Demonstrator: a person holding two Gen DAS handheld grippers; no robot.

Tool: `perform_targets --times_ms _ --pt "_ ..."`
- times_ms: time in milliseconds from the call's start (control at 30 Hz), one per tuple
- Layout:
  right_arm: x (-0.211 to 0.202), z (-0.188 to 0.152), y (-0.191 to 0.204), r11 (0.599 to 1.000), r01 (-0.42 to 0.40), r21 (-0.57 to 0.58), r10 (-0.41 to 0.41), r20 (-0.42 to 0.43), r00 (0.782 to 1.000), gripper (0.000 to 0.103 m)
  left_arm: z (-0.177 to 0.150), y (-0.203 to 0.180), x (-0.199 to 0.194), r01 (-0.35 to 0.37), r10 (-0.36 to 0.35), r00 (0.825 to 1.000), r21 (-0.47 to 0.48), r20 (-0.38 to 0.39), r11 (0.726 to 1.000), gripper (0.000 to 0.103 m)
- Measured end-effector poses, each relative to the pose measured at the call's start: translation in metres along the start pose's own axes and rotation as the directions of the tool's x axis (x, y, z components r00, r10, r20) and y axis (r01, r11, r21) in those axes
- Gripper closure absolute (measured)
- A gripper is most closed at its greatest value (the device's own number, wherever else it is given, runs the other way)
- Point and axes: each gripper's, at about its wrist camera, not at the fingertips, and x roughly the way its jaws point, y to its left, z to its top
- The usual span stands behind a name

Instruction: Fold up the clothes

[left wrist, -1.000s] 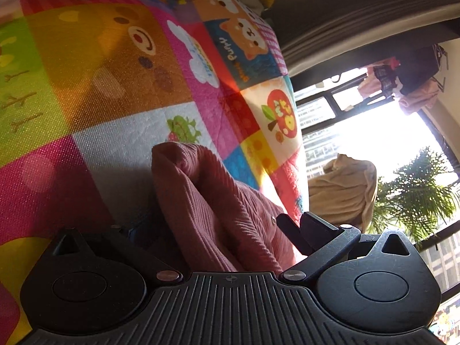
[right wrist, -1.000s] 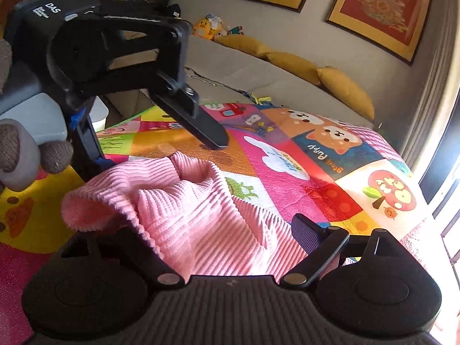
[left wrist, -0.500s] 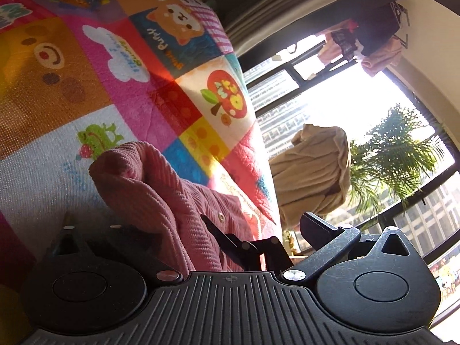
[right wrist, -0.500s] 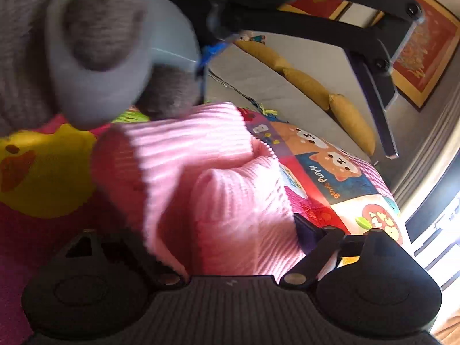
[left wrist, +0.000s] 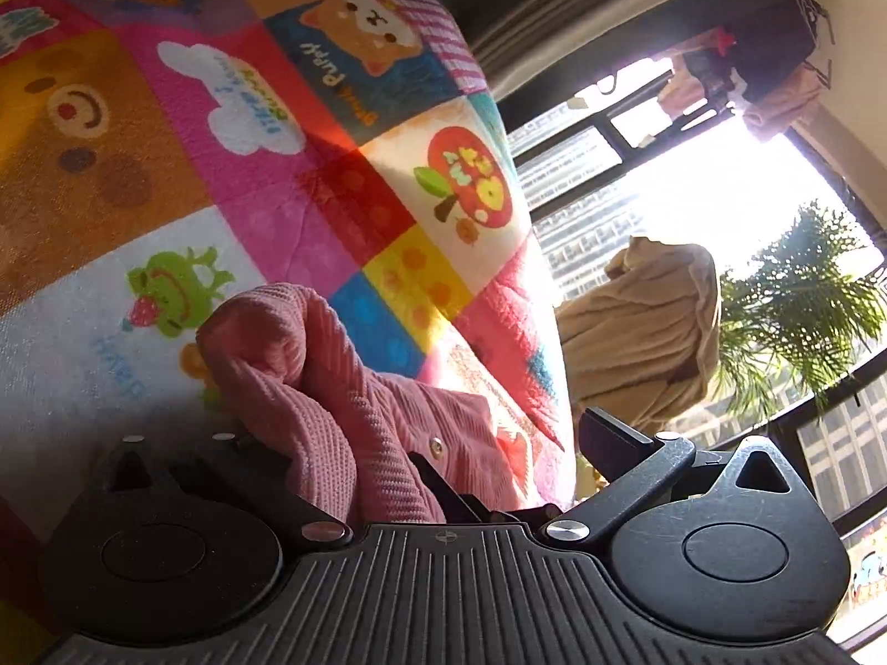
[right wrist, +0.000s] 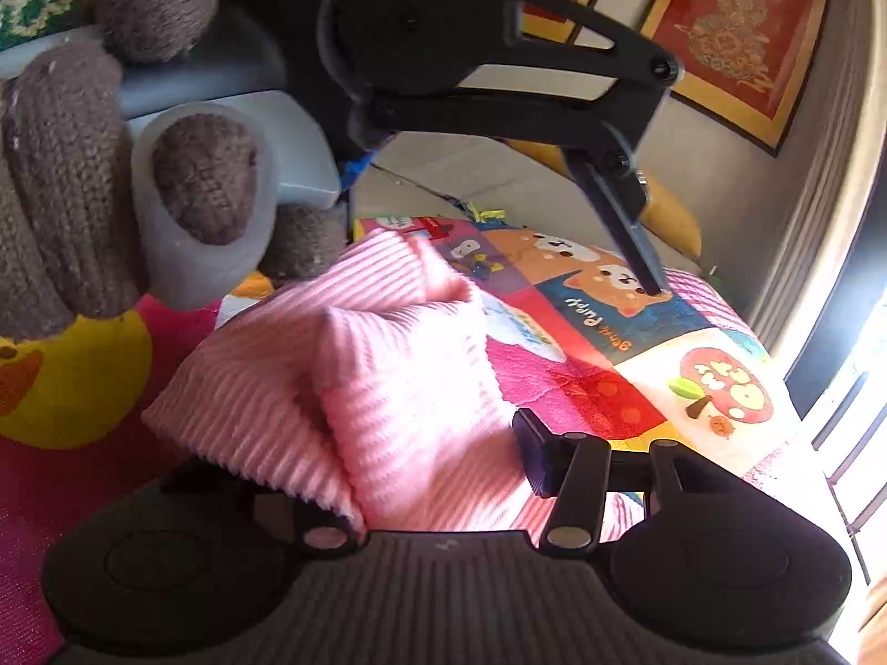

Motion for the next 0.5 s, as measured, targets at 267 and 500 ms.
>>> perform_targets --times_ms 267,500 --pt "-0.018 -0.040 -0.107 0.940 0.234 0.248 -0.205 -0.135 0.969 0.052 0.007 -0.119 0.046 0.169 -0.154 0.985 0.320 -0.073 0.932 0.000" --pt "-0.001 -0.103 -0.162 0.868 0.322 0.379 -0.187 -0.351 0.917 0.032 -0.013 -0.077 0.055 -0.113 0.117 0.993 0.310 0.004 0.944 0.000"
